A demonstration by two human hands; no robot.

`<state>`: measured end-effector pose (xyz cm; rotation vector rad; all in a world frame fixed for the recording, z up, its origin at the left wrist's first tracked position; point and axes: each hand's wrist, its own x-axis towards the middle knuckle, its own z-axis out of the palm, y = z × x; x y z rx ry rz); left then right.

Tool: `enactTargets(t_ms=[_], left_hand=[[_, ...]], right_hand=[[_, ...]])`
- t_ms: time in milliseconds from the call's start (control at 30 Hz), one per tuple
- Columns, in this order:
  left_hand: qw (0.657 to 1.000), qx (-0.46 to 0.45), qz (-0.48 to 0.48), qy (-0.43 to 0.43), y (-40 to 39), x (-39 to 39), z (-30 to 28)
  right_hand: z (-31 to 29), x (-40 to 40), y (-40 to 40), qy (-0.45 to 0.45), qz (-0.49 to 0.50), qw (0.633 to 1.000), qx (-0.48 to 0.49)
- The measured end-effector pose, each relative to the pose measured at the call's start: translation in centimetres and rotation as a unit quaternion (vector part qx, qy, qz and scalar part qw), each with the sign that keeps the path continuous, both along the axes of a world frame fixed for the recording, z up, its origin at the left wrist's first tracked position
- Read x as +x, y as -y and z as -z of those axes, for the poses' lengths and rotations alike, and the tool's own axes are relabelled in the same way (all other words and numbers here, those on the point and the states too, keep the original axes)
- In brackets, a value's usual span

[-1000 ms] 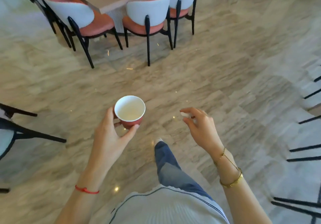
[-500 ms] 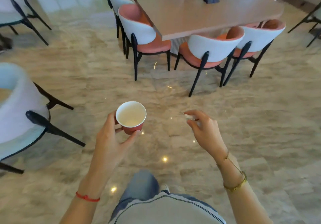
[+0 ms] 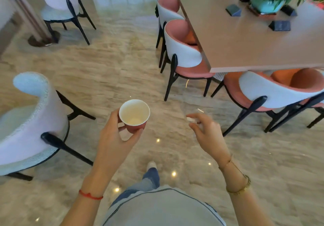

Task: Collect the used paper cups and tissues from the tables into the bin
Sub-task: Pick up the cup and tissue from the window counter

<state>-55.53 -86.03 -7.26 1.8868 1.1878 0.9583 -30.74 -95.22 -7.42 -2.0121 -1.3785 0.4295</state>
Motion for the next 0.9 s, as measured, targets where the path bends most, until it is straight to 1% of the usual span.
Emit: enactTargets(t_ms=[167,333,633,900], left_hand=[[1.0,0.014,-0.008,-0.012,-13.0,4.0,-1.4],[1.0,0.008,-0.006,-0.016,-24.1,8.2,-2.3],[1.0,-0.014,-0.012,-0.003,-43.5,17.2,-0.3],[0.999,-0.016,-0.042,0.006,-62.7,25.6,-1.3]], right_hand=[[-1.0,4.4,-13.2,-0.003,-0.002,1.0,0.017],[-1.1,8.4,-23.6,-0.016,-0.001,1.0,0.009],[1.6,17.6,-44.3,-0.038,-0.011,0.999,-0.003],[-0.6,26.9,-65.6,-0.032,-0.05,0.998,0.01]])
